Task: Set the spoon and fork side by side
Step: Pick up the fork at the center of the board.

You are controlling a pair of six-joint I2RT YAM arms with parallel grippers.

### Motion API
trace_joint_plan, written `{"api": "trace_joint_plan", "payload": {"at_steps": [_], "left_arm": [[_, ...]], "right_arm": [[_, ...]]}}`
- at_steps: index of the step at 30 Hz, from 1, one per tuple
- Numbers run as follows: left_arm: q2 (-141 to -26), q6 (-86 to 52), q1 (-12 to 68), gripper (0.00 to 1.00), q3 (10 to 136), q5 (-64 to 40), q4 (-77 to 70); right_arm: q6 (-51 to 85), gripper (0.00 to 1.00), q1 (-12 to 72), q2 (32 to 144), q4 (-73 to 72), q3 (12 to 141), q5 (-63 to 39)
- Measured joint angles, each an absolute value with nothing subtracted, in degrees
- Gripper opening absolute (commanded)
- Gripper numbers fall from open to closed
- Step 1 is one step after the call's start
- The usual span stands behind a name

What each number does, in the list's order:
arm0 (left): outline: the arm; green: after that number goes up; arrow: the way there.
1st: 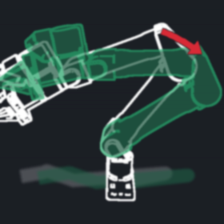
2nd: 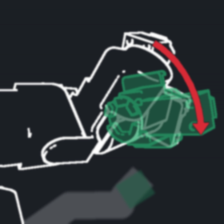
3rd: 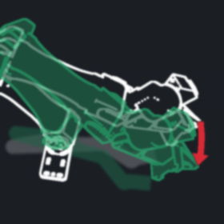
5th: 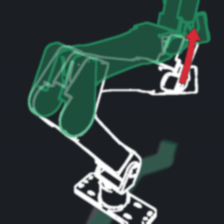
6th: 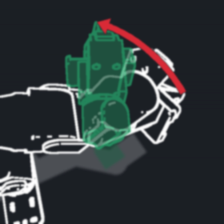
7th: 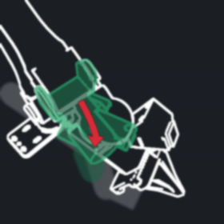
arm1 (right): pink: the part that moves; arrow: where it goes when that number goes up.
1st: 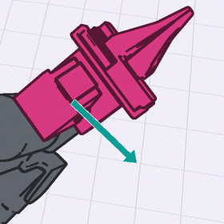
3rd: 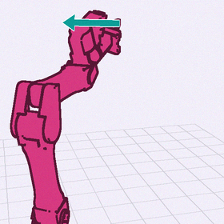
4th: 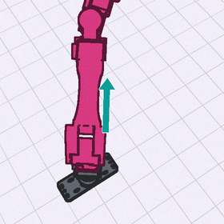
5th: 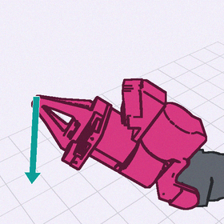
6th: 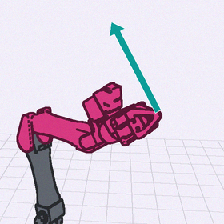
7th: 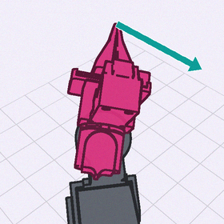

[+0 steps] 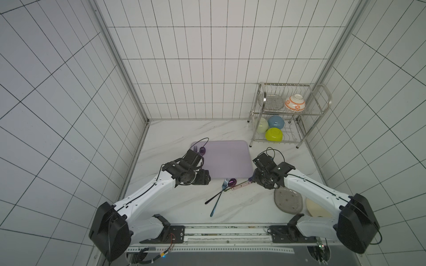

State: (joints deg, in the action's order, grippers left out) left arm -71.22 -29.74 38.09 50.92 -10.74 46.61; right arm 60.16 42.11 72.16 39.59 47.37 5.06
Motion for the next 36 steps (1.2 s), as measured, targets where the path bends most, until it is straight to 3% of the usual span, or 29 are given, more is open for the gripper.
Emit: {"api": "trace_joint_plan", "payload": {"at_steps": [5,9,26,32,36], "left_arm": [[-81.82,-29.21,45.71,0.48,51.57,-12.25,42.63],[-89.01,-29.08,50.65,0.40,52.88,-11.27,41.60],[-94.30,-31.09,54.72,0.30,52.58,-6.15,38.54],[-94.67,-31.00,54.72,0.21,52.60,-5.50,36.97],[-94.72,-30.26,54.70,0.08,52.58,-5.17,36.97]], "right_arm": [[66.46,0.43,42.92,66.59,37.67,43.33,6.02],[69.67,0.38,43.81,61.30,37.67,39.40,6.87],[72.47,0.35,44.29,55.29,38.22,34.57,7.97],[71.35,0.35,44.29,55.72,38.24,34.59,7.97],[70.59,0.35,44.29,55.99,38.35,34.61,8.03]]}}
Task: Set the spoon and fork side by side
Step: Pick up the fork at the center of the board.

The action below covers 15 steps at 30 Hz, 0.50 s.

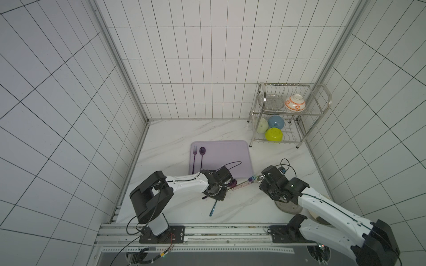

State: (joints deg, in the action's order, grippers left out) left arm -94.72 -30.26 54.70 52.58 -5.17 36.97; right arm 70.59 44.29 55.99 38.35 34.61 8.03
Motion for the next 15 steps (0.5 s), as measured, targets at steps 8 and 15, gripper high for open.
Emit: {"api": "trace_joint_plan", "payload": {"at_steps": [8,15], "left_arm": [[-93.69,-28.86,54.72,0.00,52.27,-4.71,38.70],[-89.12,-26.50,54.41,0.00,52.05,-6.83,41.80]], "right_arm": [[69.76,0.35,44.29,56.29,38.57,35.16,8.71],[69.19,0.35,44.29,56.64,38.61,35.16,9.43]]}}
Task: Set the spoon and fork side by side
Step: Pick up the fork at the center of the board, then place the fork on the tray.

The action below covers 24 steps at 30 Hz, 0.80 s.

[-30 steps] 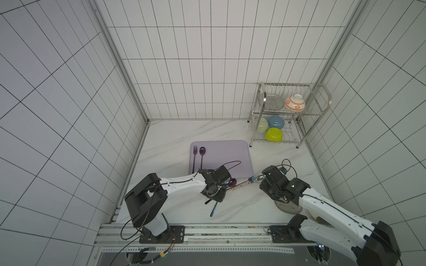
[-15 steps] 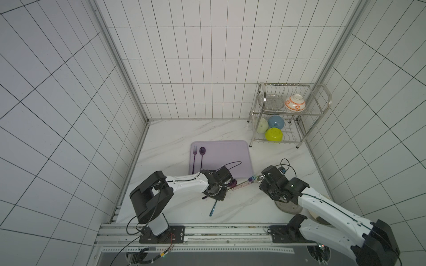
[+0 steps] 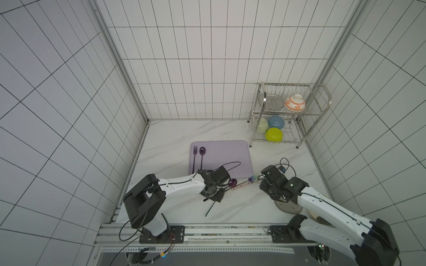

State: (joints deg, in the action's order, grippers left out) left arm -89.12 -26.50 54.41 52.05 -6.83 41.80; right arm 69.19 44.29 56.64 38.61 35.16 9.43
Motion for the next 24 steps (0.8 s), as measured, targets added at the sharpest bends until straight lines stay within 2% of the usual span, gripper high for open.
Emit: {"api": "trace_joint_plan", "payload": {"at_steps": [7,13,18,24], "left_arm": [[-81.49,-24.75,50.22,0.00,51.77,-13.87,42.17],[-80.53,-24.67,38.06,0.00,52.36,-22.04,40.47],[-87.37,-26.63,29.85,0.00,59.05,-26.94,37.06],[-101.43,-28.27,27.07,0.00,70.65,-28.60,33.54]], "right_arm": [[68.64,0.35,44.29,56.64,38.63,35.18,10.31],[67.00,0.35,44.29,56.64,39.20,37.01,11.07],[64.31,0.35,44.27,57.30,39.35,39.09,11.57],[59.96,0.35,44.23,59.55,39.72,41.41,11.62]]}}
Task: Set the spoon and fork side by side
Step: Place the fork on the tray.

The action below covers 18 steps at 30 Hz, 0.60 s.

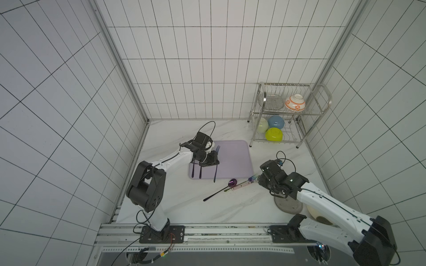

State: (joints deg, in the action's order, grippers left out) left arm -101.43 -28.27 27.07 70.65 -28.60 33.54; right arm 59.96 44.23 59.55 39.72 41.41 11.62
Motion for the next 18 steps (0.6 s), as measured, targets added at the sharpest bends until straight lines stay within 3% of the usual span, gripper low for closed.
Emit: {"api": "trace_joint_plan", "payload": {"at_steps": [7,18], "left_arm": [[-112.97,-29.39,25.04,0.00,78.37,-28.27,33.26],[-116.46,-29.78,24.75,0.00,80.53,-25.80,33.61]], "right_arm": [[55.35,0.35,42.92,60.93,39.83,42.22,11.07],[51.37,0.35,38.54,60.84,39.99,42.22,8.23]]}}
